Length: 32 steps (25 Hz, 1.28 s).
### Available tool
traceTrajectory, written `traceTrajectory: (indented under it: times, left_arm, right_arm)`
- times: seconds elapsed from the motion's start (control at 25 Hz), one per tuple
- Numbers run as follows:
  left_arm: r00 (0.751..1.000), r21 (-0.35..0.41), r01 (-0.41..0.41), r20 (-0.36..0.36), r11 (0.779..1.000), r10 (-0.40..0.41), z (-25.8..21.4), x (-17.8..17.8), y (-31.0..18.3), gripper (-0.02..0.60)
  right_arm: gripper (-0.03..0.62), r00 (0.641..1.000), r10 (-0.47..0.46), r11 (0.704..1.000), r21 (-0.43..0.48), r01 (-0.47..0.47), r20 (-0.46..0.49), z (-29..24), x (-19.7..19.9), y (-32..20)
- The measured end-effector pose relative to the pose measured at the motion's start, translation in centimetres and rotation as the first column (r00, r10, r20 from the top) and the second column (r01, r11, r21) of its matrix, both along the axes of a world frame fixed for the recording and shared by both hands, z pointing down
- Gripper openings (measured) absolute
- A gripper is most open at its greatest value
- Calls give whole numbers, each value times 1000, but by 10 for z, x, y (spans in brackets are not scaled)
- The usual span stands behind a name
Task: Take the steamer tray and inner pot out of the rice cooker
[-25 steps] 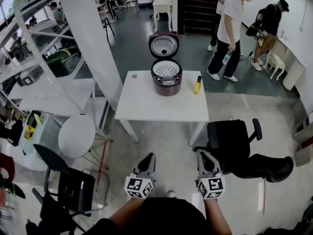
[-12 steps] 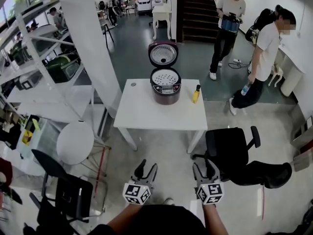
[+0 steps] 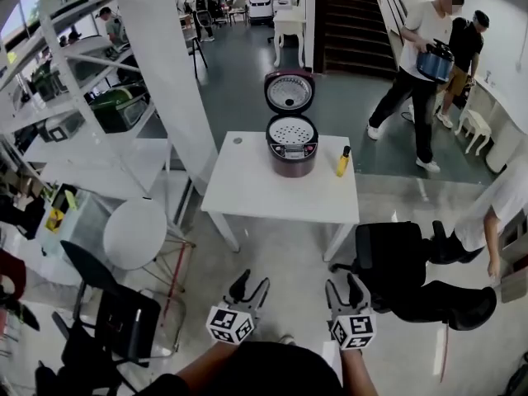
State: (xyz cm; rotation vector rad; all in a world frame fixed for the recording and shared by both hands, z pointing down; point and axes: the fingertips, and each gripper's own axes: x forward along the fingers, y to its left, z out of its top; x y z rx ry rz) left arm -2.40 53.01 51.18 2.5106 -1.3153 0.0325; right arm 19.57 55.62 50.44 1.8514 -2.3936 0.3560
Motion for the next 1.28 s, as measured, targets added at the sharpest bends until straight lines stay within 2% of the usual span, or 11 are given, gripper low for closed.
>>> traceTrajectory:
  times: [0.12, 0.28, 0.44, 0.68, 1.0, 1.12, 1.28]
  left_arm:
    - [1000, -29, 1, -13, 1000, -2, 7, 9, 1, 212]
    - [1000, -23, 14, -1, 1000, -14, 9, 12, -5, 212]
    - [1000, -14, 20, -4, 1000, -20, 11, 13, -24, 212]
    - [999, -43, 1, -36, 999, -3, 17, 18, -60, 212]
    - [997, -54, -48, -61, 997, 44, 28, 25, -164, 212]
    - [996, -39, -63, -68, 997, 60, 19, 26, -223, 212]
    - [993, -47, -84, -91, 995, 80, 12, 24, -301, 212]
  right_arm:
    - [212, 1000, -17, 1000, -17, 17, -8, 8, 5, 0]
    - [212, 999, -36, 999, -32, 36, 0, 22, 5, -10]
    - [212, 998, -62, 997, -55, 61, -7, 32, 1, -23]
    - [212, 997, -80, 993, -89, 79, -9, 41, -6, -61]
    - [212, 998, -55, 993, -105, 53, -11, 43, -5, -162]
    - [212, 999, -10, 996, -86, 13, 33, 29, 1, -218]
    - [212, 998, 70, 995, -70, -69, 0, 16, 14, -287]
